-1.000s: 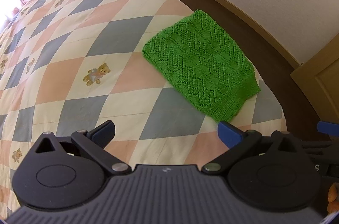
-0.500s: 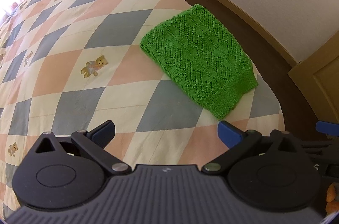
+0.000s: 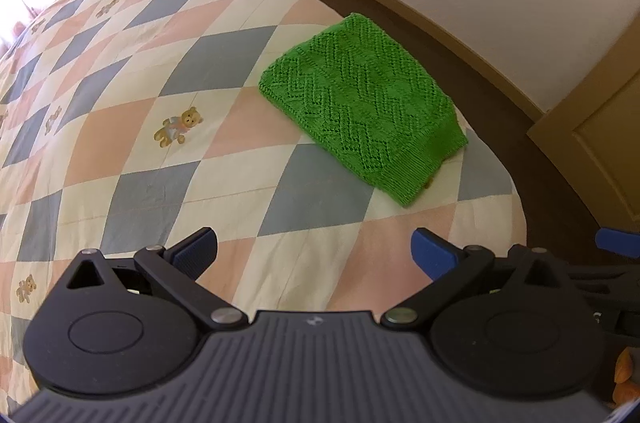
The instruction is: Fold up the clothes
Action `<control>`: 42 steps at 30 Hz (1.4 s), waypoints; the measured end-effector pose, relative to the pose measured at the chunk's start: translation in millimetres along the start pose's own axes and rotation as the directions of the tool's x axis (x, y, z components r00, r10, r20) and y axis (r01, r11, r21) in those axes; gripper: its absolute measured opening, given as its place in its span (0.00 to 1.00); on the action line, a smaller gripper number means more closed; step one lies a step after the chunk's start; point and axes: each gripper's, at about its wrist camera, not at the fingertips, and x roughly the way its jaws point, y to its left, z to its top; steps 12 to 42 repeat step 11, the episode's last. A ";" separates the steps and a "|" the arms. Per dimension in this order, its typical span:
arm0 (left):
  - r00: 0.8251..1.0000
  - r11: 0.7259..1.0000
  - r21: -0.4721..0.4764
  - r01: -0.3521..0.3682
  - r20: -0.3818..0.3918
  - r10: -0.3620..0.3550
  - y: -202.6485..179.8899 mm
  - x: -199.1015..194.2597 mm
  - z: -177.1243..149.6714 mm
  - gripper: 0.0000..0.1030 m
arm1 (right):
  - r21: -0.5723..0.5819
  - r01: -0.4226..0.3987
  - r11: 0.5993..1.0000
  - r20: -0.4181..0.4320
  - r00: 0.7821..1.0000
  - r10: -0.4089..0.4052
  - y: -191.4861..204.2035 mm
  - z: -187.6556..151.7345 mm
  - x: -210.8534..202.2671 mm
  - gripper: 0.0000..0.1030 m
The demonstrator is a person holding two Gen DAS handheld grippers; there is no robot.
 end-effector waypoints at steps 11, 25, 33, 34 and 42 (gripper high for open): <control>0.997 0.997 0.070 0.022 0.072 -0.027 6.8 -34.8 -35.8 0.99 | 0.089 0.014 0.996 0.049 0.999 -0.019 6.6 -57.6 -32.5 1.00; 0.997 0.997 0.070 0.022 0.072 -0.027 6.8 -34.8 -35.8 0.99 | 0.089 0.014 0.996 0.049 0.999 -0.019 6.6 -57.6 -32.5 1.00; 0.997 0.997 0.070 0.022 0.072 -0.027 6.8 -34.8 -35.8 0.99 | 0.089 0.014 0.996 0.049 0.999 -0.019 6.6 -57.6 -32.5 1.00; 0.997 0.997 0.070 0.022 0.072 -0.027 6.8 -34.8 -35.8 0.99 | 0.089 0.014 0.996 0.049 0.999 -0.019 6.6 -57.6 -32.5 1.00; 0.997 0.997 0.070 0.022 0.072 -0.027 6.8 -34.8 -35.8 0.99 | 0.089 0.014 0.996 0.049 0.999 -0.019 6.6 -57.6 -32.5 1.00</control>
